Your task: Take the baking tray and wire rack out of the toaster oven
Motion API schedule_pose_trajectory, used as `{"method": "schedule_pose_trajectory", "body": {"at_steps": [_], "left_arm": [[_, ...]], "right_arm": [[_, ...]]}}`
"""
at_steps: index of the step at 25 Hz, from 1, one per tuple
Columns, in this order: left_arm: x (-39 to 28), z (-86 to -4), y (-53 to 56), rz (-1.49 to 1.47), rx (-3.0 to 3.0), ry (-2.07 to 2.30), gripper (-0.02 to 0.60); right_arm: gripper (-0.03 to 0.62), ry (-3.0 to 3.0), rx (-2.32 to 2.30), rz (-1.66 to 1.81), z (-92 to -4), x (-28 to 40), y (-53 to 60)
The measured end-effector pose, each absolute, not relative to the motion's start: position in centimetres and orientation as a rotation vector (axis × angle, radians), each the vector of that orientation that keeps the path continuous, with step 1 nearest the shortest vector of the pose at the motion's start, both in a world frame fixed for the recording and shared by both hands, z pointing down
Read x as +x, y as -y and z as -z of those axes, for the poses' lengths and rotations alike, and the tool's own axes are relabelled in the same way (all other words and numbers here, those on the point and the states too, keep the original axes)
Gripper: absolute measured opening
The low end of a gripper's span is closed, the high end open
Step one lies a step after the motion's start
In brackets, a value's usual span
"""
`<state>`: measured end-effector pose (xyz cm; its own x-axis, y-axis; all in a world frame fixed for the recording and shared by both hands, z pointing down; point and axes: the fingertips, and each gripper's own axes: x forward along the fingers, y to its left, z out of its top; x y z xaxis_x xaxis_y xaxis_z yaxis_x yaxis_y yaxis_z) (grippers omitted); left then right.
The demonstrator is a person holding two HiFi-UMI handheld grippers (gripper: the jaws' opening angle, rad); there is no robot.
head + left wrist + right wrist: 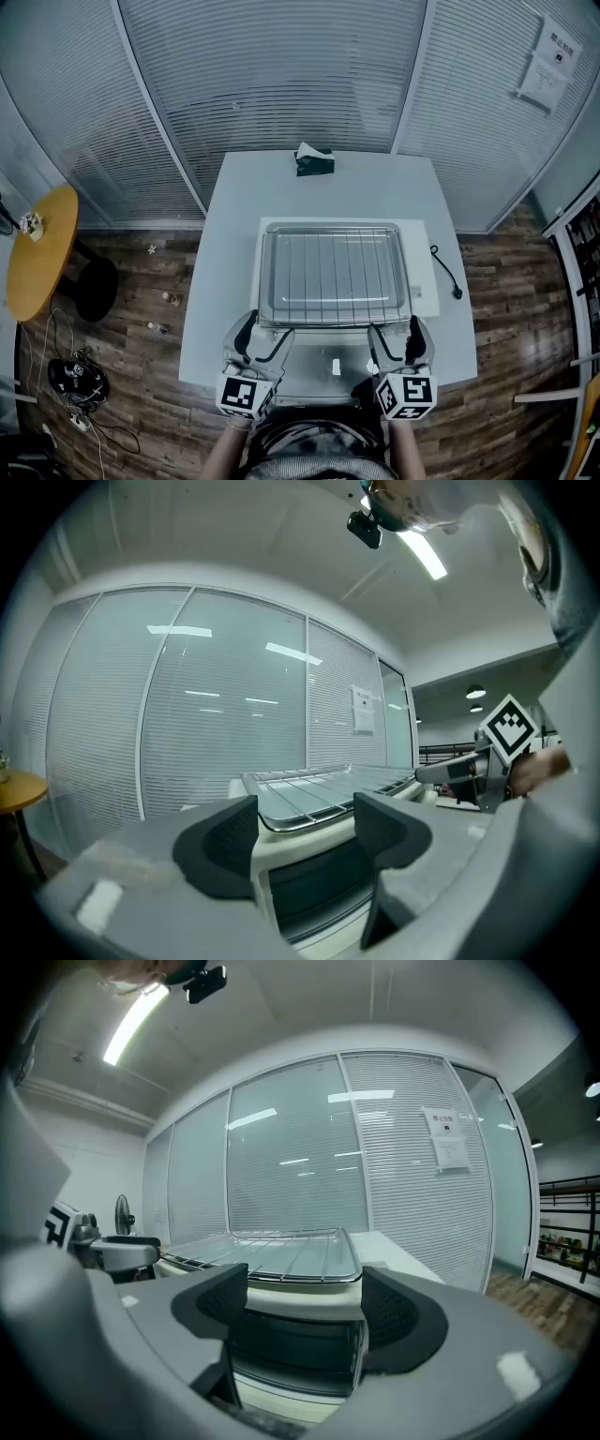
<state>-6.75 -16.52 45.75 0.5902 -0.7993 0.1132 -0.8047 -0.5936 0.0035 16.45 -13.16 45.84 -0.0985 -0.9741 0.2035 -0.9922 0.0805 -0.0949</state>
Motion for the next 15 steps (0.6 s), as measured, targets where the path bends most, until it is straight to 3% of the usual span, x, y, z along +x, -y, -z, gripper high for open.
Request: {"method": "schedule_pose_trajectory", "body": {"at_steps": [15], "left_arm": [[-7.2, -44.4, 15.6, -0.060, 2.745, 1.404, 0.325]], "right_arm": [[0.363, 2.256, 2.008, -0.198, -45.0, 15.0, 12.0]]}}
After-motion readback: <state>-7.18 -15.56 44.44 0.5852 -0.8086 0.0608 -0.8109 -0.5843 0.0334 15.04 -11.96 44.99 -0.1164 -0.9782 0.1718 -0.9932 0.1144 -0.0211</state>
